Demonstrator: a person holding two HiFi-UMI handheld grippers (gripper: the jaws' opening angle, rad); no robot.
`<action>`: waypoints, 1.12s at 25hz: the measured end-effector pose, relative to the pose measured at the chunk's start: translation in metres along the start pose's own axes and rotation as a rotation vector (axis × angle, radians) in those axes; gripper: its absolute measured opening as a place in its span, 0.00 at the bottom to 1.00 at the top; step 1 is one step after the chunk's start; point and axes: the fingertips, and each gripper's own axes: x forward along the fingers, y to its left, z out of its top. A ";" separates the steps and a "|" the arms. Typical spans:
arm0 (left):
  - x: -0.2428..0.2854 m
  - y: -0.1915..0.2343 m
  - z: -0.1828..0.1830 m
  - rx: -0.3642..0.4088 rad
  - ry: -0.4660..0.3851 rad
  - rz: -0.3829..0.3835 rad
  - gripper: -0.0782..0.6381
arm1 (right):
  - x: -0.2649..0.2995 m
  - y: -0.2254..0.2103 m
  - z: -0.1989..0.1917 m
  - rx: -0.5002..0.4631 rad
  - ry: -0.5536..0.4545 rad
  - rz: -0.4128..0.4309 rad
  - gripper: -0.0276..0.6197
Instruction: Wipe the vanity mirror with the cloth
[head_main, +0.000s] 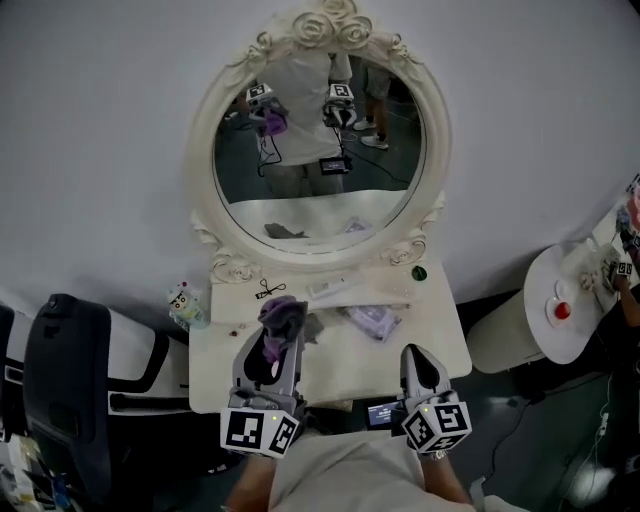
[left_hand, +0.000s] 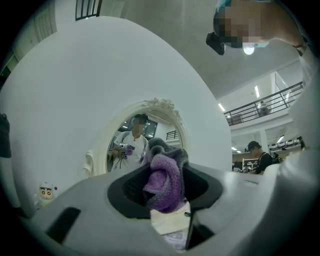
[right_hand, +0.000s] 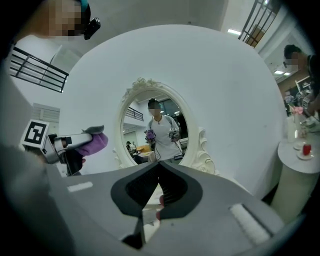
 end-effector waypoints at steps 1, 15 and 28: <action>0.009 0.005 0.004 -0.003 -0.002 -0.012 0.33 | 0.006 0.001 -0.001 0.004 0.000 -0.013 0.05; 0.179 -0.031 0.092 0.047 -0.070 -0.173 0.33 | 0.065 -0.053 0.037 -0.071 -0.011 -0.097 0.05; 0.314 -0.080 0.172 0.077 -0.173 -0.198 0.33 | 0.088 -0.132 0.069 -0.027 -0.053 -0.127 0.05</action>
